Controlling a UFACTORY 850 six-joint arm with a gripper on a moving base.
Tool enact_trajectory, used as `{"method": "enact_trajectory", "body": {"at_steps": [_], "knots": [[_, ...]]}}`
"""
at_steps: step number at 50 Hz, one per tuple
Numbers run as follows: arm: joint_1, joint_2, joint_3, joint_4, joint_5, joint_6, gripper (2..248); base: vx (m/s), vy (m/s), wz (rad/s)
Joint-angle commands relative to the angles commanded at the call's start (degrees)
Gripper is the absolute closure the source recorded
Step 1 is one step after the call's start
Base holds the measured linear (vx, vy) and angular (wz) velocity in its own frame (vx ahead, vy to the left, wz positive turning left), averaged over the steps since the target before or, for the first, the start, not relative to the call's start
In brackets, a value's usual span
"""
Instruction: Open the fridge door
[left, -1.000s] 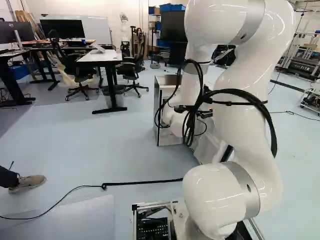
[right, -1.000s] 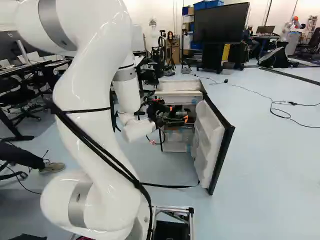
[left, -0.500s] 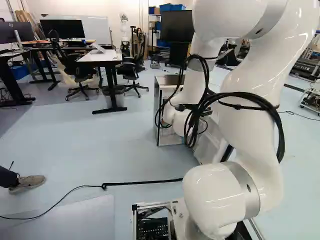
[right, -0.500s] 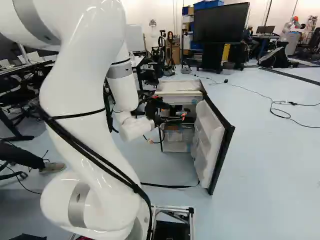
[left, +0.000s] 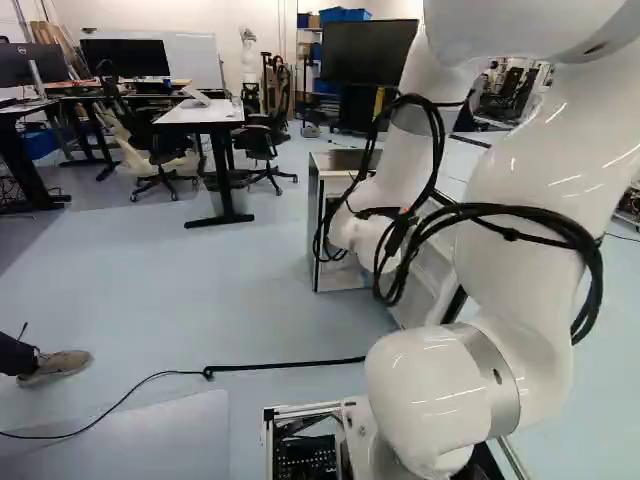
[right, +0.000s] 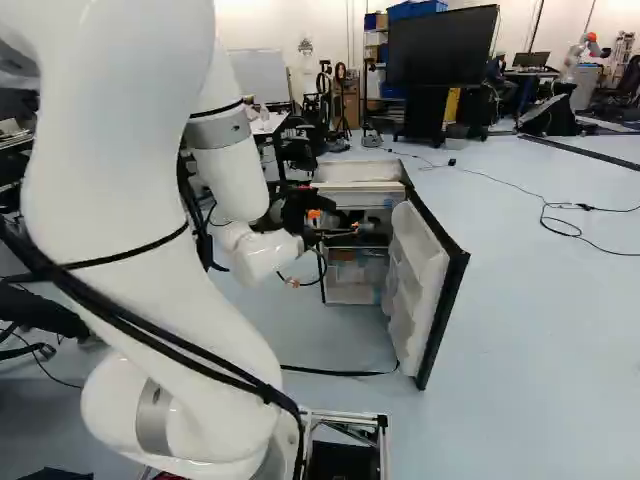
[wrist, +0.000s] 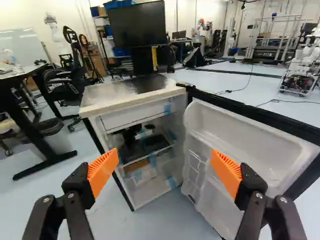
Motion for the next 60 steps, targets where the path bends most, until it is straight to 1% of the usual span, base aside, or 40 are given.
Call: {"method": "enact_trajectory", "body": {"at_steps": [16,30,45,60], "knots": [[-0.3,7.7,4.0,-8.1,-6.0,0.0,3,0.0,0.0,0.0],[-0.5,12.9,6.8,-13.7,-10.1,0.0,3,0.0,0.0,0.0],[-0.7,17.3,9.1,-18.3,-13.6,0.0,3,0.0,0.0,0.0],[-0.8,20.4,10.7,-21.6,-16.0,0.0,3,0.0,0.0,0.0]]}}
